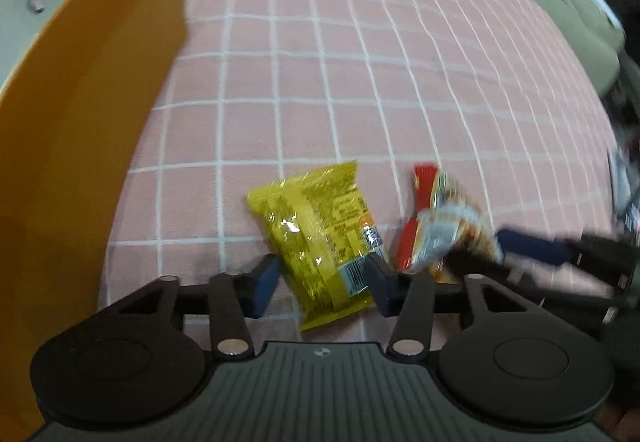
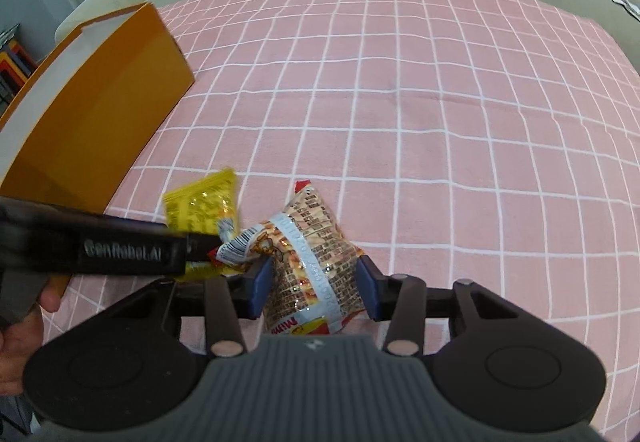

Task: Organize snacks
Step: 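Grasp the yellow packet with left tool while right tool grasps the snack bag, then lift and carry the yellow packet with left tool over the box while right tool carries the snack bag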

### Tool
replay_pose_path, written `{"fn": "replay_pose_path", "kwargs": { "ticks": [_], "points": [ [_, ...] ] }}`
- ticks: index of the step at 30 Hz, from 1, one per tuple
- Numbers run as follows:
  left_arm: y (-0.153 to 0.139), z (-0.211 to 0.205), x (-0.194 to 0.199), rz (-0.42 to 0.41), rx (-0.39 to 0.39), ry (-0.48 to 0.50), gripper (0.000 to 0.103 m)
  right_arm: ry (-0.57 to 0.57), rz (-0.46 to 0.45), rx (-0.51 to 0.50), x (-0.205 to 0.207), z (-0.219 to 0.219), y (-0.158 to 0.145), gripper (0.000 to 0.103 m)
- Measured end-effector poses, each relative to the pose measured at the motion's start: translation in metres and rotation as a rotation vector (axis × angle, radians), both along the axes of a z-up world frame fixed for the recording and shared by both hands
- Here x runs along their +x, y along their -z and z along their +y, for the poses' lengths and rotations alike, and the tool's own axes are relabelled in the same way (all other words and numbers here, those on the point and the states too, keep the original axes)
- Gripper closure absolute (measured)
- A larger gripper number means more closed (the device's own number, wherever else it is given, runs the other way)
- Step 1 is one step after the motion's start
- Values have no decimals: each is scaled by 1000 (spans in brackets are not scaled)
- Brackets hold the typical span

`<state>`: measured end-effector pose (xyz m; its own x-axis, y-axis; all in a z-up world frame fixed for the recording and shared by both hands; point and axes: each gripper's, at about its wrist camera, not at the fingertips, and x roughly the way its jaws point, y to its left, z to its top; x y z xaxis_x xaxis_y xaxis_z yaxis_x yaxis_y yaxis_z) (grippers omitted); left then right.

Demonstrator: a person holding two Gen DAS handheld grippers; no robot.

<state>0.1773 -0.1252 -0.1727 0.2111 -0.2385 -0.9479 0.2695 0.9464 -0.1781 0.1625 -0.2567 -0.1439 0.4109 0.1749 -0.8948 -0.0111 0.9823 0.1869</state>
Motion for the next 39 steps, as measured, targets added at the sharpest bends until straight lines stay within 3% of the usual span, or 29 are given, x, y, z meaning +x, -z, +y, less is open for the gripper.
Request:
{"fn": "replay_pose_path", "kwargs": {
  "ticks": [5, 6, 9, 13, 17, 21, 27, 31, 34, 36, 39],
  "points": [
    [-2, -3, -3, -13, 39, 95, 46, 22, 18, 33, 3, -8, -1, 61],
    [-5, -4, -2, -18, 48, 89, 41, 12, 19, 35, 4, -8, -1, 60],
    [-10, -1, -3, -39, 34, 42, 24, -29, 7, 47, 7, -9, -5, 60],
    [-14, 4, 9, -20, -21, -52, 21, -90, -18, 78, 6, -15, -12, 56],
    [-8, 4, 16, 7, -29, -111, 20, -157, -31, 91, 5, -24, -16, 56],
    [3, -2, 19, 16, 5, -115, 20, -210, -13, 81, 6, -25, -11, 56],
    [6, -25, 14, -28, 121, -74, 18, -251, -18, -3, 5, -13, -2, 53],
    [-1, -32, 6, -47, 154, -80, 20, -271, -40, -53, 2, -4, 2, 50],
    [-2, -39, -2, -83, 167, -57, 31, -260, -49, -73, -1, -2, 5, 50],
    [-4, -45, -10, -108, 158, -49, 41, -253, -62, -83, -3, -1, 6, 53],
    [-6, -51, -23, -129, 153, -46, 43, -248, -82, -99, -7, 2, 4, 61]
  ]
}}
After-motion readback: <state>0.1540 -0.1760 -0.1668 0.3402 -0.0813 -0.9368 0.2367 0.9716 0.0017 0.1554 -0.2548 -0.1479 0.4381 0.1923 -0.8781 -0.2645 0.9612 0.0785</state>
